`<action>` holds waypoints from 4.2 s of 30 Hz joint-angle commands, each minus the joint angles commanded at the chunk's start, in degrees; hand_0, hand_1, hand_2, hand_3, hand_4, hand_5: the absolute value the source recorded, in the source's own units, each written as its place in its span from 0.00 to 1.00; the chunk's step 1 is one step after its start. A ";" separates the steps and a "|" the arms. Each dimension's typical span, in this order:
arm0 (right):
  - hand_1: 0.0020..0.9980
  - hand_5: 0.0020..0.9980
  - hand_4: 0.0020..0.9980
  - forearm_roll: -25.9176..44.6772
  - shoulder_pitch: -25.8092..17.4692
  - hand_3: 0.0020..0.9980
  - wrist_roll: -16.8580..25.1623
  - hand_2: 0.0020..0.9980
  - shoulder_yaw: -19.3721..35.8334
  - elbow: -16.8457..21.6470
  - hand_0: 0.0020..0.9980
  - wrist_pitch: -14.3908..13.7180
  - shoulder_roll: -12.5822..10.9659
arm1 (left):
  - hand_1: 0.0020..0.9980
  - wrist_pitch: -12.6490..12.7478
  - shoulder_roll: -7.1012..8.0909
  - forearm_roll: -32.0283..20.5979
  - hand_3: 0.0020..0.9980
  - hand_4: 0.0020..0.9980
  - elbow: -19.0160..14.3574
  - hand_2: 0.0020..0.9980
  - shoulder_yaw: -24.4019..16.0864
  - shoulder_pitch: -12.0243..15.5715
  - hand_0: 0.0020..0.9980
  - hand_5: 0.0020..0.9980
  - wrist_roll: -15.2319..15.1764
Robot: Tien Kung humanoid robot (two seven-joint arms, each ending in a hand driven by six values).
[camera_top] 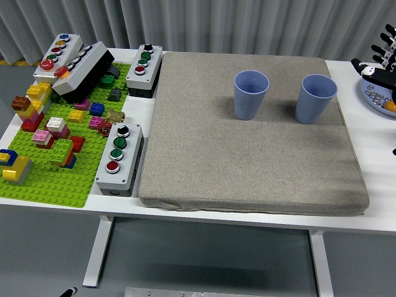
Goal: Pick cup pour cup place
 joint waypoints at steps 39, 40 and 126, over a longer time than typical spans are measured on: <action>0.98 0.15 0.83 2.92 -7.53 1.00 4.43 1.00 -6.52 -2.69 1.00 0.58 1.11 | 0.84 -0.30 -0.31 0.75 0.80 0.60 0.00 0.91 0.80 -0.37 0.84 1.00 0.07; 0.98 0.15 0.83 3.26 -7.58 1.00 4.73 1.00 -6.85 -3.19 1.00 0.31 1.22 | 0.84 -0.32 -0.31 0.80 0.80 0.60 0.00 0.91 0.82 -0.35 0.84 1.00 0.09; 0.96 0.20 0.83 9.97 4.95 1.00 10.10 1.00 -14.79 -23.69 1.00 0.64 5.87 | 0.84 -0.65 0.13 0.27 0.80 0.60 0.00 0.91 3.57 -2.17 0.84 1.00 -0.13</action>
